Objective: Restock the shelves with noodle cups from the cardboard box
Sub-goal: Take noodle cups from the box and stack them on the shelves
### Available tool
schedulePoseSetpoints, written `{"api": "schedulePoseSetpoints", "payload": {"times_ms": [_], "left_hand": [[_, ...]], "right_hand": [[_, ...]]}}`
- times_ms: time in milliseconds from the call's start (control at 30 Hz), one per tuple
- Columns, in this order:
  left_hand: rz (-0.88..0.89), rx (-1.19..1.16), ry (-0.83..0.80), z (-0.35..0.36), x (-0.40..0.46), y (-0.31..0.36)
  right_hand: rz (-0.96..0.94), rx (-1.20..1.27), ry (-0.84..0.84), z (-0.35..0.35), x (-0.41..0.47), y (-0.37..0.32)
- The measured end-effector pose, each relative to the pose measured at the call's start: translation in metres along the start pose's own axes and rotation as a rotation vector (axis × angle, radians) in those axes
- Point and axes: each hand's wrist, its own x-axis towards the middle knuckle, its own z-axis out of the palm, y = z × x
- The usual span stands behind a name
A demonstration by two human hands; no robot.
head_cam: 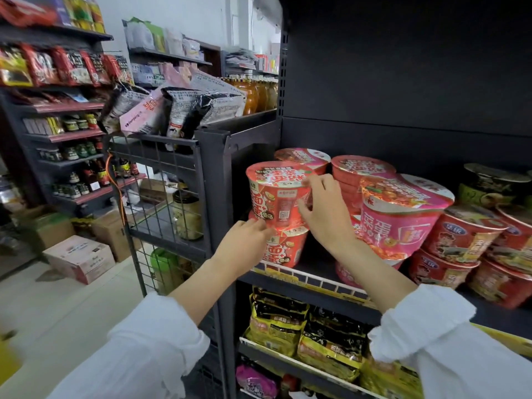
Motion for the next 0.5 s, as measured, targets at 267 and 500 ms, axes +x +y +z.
{"api": "schedulePoseSetpoints", "payload": {"times_ms": [267,500], "left_hand": [[0.053,-0.036,-0.143,-0.015,-0.001,-0.019],[-0.026,-0.25,-0.222,-0.022,-0.004,-0.022]], "right_hand": [[-0.278,-0.34,-0.161,0.005,0.031,-0.029],[-0.147,-0.08,-0.347,-0.023,0.044,-0.013]]}}
